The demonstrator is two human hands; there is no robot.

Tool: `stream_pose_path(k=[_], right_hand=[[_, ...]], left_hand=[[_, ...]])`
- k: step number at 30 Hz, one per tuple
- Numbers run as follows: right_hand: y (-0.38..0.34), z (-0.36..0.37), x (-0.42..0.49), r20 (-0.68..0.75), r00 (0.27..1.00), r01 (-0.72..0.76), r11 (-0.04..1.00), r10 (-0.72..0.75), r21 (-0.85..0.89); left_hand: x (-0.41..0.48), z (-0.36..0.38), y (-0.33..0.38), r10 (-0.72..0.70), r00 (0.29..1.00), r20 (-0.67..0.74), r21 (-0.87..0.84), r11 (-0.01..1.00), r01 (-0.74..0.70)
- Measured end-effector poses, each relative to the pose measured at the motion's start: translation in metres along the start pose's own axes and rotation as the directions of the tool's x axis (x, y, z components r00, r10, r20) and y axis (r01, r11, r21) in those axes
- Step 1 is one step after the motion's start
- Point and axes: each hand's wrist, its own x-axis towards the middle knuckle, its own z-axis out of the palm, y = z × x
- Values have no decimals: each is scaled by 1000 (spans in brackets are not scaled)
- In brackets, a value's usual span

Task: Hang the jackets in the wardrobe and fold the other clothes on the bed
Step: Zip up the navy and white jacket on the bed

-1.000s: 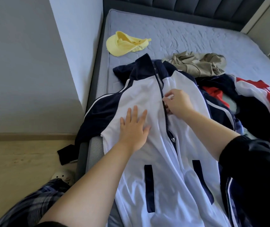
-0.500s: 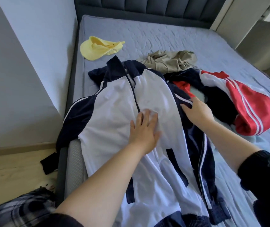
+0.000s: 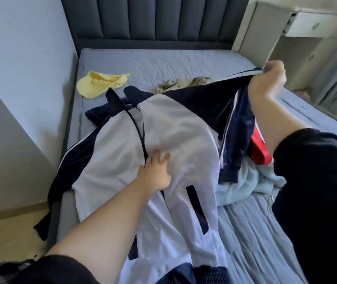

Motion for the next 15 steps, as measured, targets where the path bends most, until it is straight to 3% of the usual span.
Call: stream_pose_path(k=[2,4,7,10,11,15], right_hand=[[-4,13,-8,173,983,69,997,-64,-22],[14,31,-29,422,894,243,954,-151,-175],[57,45,-76,594,769,493,811,-237,-315],[108,44,-127,803,542,696,667,-246,-266],[123,40,-140,831,510,708,657,-221,-260],[157,12,-173,750,646,522,798,-139,-301]], left_hand=[[-1,-2,9,14,1000,-7,22,1000,-14],[-2,0,15,44,999,21,43,998,-45],[-4,7,22,61,997,48,104,992,-66],[-9,19,27,65,998,13,163,984,-66],[-12,24,28,71,997,7,166,984,-71],[-20,43,38,48,999,-12,139,989,-46]])
